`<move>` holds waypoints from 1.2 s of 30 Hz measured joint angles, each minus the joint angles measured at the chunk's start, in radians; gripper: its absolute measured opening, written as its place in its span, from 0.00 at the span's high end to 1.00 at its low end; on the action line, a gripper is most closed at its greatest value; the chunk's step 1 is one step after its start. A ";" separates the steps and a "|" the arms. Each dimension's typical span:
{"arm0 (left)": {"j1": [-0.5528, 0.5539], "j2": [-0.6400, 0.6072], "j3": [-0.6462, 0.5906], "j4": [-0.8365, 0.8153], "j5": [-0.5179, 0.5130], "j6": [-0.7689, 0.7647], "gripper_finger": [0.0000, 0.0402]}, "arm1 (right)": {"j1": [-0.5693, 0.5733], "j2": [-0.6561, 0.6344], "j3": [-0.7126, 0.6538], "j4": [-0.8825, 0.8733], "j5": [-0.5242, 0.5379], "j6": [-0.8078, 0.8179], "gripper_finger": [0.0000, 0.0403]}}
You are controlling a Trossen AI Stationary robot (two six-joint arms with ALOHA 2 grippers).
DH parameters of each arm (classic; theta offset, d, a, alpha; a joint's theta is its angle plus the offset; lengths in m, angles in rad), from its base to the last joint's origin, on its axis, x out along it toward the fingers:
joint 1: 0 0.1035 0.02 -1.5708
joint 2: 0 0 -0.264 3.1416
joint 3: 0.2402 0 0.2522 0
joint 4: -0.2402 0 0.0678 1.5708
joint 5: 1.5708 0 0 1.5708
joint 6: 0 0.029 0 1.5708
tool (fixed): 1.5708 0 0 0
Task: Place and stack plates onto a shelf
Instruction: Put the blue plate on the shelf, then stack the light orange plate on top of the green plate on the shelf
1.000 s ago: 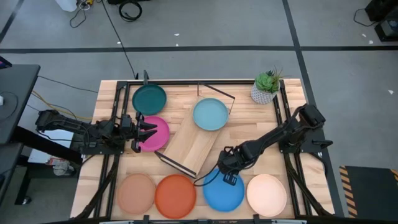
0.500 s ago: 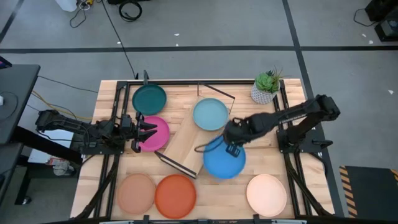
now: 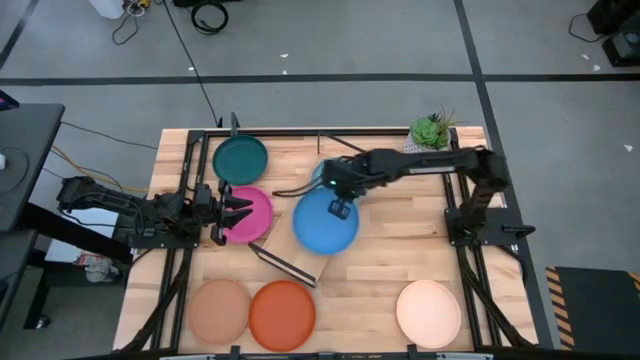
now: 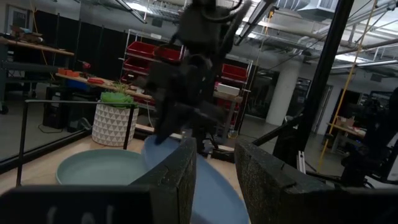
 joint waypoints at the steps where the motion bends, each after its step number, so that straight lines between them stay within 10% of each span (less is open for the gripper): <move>1: 0.000 0.000 0.000 0.000 0.000 0.000 0.71 | -0.006 0.027 0.020 0.009 -0.016 -0.021 0.96; 15: 0.000 0.000 0.000 0.000 0.000 0.000 0.71 | -0.031 0.263 0.206 0.022 -0.203 -0.153 0.93; 36: 0.000 0.000 0.000 -0.006 0.000 0.000 0.71 | 0.131 0.112 0.080 -0.108 -0.120 -0.165 0.77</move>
